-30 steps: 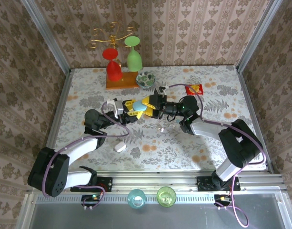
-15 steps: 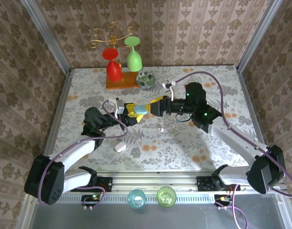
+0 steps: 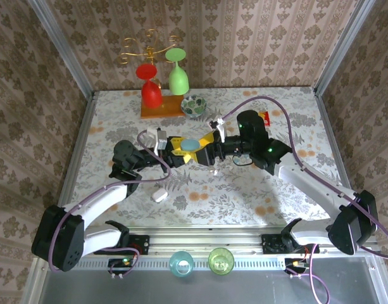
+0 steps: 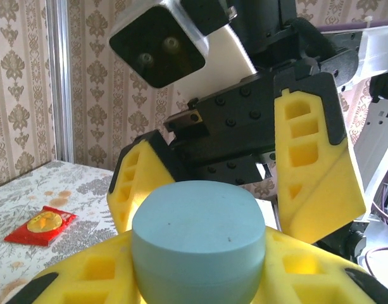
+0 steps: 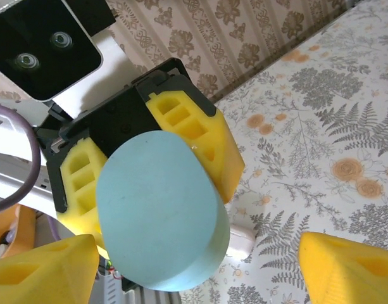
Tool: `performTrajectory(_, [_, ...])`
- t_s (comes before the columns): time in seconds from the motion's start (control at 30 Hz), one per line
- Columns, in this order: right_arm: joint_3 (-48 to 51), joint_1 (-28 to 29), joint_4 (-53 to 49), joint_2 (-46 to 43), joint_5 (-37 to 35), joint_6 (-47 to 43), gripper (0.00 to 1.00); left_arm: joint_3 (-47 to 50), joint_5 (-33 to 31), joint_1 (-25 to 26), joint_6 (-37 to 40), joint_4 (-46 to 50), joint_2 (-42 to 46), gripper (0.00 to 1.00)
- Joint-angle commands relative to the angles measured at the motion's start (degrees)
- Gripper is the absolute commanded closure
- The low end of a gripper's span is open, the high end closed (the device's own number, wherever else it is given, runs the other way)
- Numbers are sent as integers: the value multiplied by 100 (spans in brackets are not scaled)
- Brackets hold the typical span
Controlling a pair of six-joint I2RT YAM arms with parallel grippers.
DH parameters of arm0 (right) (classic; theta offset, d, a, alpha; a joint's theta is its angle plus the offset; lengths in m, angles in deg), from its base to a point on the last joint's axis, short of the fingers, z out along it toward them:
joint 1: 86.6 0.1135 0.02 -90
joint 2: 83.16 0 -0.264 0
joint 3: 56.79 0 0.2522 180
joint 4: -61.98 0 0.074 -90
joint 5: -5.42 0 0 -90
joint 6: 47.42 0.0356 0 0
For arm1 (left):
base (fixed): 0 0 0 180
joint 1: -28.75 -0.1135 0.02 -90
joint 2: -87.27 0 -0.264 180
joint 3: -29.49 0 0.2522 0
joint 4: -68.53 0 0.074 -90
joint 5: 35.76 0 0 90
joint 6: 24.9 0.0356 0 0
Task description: Insert the wireless bluetooth earbuds into the charging case
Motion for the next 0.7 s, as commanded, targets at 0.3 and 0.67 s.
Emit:
performTrajectory(0.3, [-26, -213, 236, -186, -726, 136, 27, -148, 348, 109, -101, -81, 85, 77])
performTrajectory(0.67, [-147, -237, 120, -135, -915, -20, 28, -165, 464, 126, -150, -169, 95, 78])
